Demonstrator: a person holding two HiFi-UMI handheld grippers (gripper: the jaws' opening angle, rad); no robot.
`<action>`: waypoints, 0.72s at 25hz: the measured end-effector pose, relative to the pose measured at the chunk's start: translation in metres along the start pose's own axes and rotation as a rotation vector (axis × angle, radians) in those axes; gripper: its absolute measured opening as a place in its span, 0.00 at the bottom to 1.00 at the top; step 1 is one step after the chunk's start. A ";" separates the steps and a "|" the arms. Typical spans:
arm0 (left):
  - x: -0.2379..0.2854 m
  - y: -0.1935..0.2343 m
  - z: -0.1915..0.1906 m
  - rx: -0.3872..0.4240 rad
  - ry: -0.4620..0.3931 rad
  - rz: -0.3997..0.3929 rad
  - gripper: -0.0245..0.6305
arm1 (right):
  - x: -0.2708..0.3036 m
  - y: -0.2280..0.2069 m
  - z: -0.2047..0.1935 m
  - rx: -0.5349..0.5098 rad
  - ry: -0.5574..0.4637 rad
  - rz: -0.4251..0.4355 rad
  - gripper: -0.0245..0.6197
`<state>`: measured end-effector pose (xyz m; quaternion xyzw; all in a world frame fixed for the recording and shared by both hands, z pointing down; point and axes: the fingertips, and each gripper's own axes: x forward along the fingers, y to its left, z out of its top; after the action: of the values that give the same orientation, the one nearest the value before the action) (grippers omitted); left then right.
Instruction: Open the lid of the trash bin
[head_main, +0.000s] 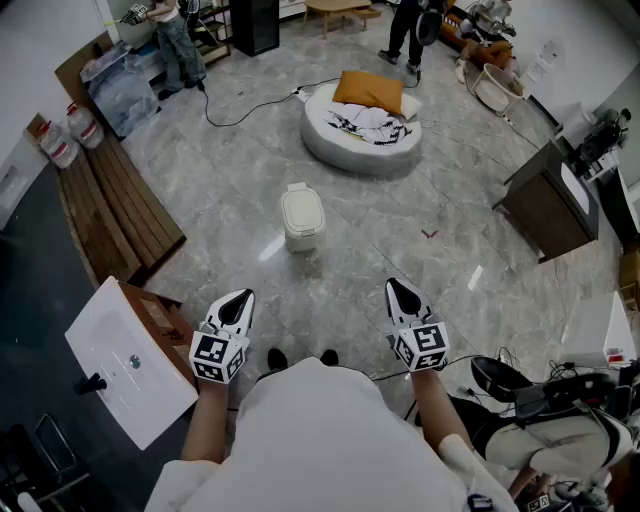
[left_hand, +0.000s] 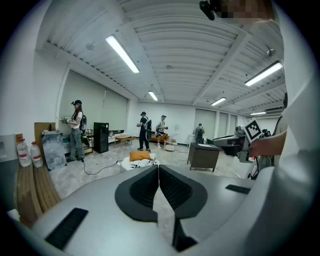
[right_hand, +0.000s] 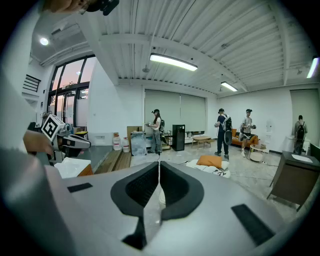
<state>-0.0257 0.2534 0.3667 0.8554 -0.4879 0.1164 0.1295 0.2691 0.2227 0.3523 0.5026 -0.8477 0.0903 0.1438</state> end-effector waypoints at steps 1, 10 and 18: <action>0.000 -0.001 -0.001 -0.001 -0.001 0.000 0.07 | -0.001 0.000 -0.001 0.000 0.000 0.000 0.09; 0.000 0.005 -0.006 -0.005 -0.003 -0.003 0.07 | 0.002 0.006 0.001 -0.008 -0.007 -0.001 0.09; -0.008 0.011 -0.007 -0.012 -0.009 -0.011 0.07 | 0.003 0.013 0.005 0.010 -0.003 -0.016 0.09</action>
<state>-0.0394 0.2565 0.3719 0.8578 -0.4843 0.1090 0.1331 0.2554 0.2251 0.3487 0.5101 -0.8435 0.0926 0.1406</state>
